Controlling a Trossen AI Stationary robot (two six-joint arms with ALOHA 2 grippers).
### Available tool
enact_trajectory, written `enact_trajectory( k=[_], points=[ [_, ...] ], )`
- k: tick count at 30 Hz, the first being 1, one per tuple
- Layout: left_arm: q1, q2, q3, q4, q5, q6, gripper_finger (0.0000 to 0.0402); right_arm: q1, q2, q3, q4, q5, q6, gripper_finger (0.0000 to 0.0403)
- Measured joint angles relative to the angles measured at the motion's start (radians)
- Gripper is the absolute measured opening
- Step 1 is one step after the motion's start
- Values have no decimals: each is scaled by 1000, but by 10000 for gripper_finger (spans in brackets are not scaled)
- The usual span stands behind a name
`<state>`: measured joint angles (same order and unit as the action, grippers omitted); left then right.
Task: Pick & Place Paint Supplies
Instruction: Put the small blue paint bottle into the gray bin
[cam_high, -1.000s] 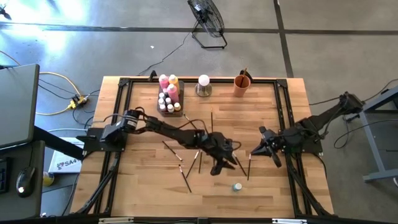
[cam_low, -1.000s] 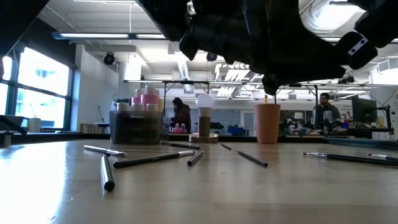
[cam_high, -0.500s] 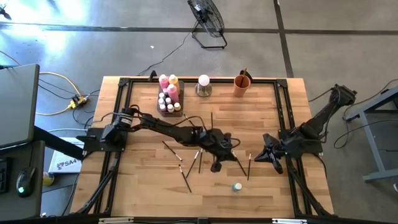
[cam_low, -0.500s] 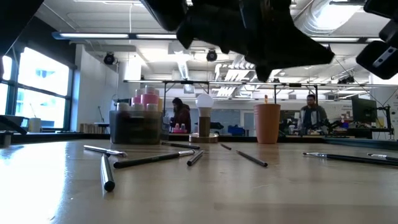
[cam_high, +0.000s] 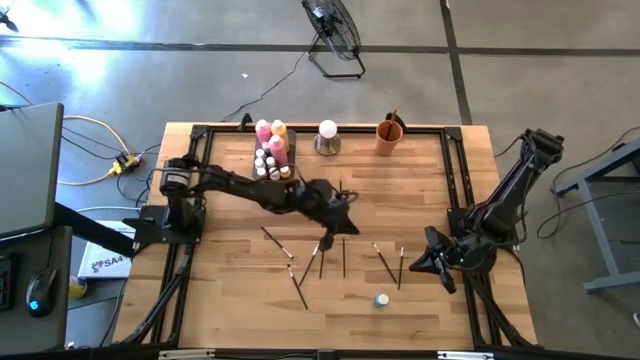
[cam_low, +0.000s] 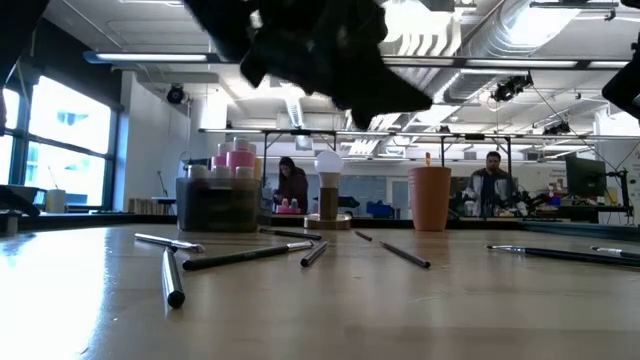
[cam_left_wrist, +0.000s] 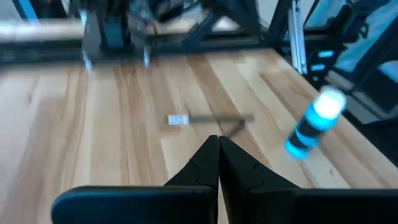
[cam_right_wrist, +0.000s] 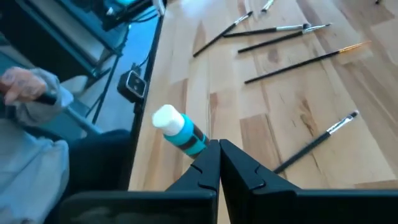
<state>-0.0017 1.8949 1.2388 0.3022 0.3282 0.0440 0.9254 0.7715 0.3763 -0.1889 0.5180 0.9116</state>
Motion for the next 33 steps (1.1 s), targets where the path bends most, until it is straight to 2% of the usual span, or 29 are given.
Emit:
enact_trajectory(
  k=[5,11,14,22,27,33],
  points=[
    [38,-37,-150,140,33,-67,0,13,73,0,0,43,119,2],
    [35,-110,-249,240,0,-48,0,13,254,0,46,46,268,2],
    [35,-155,-266,235,-32,-37,0,12,357,0,144,11,298,2],
    [34,-284,-274,133,-33,8,0,13,624,0,466,-60,317,2],
    [34,-323,-272,79,-18,-3,0,13,776,0,644,-100,345,2],
    [33,-332,-272,85,-1,-70,0,13,881,2,830,-83,329,2]
  ],
)
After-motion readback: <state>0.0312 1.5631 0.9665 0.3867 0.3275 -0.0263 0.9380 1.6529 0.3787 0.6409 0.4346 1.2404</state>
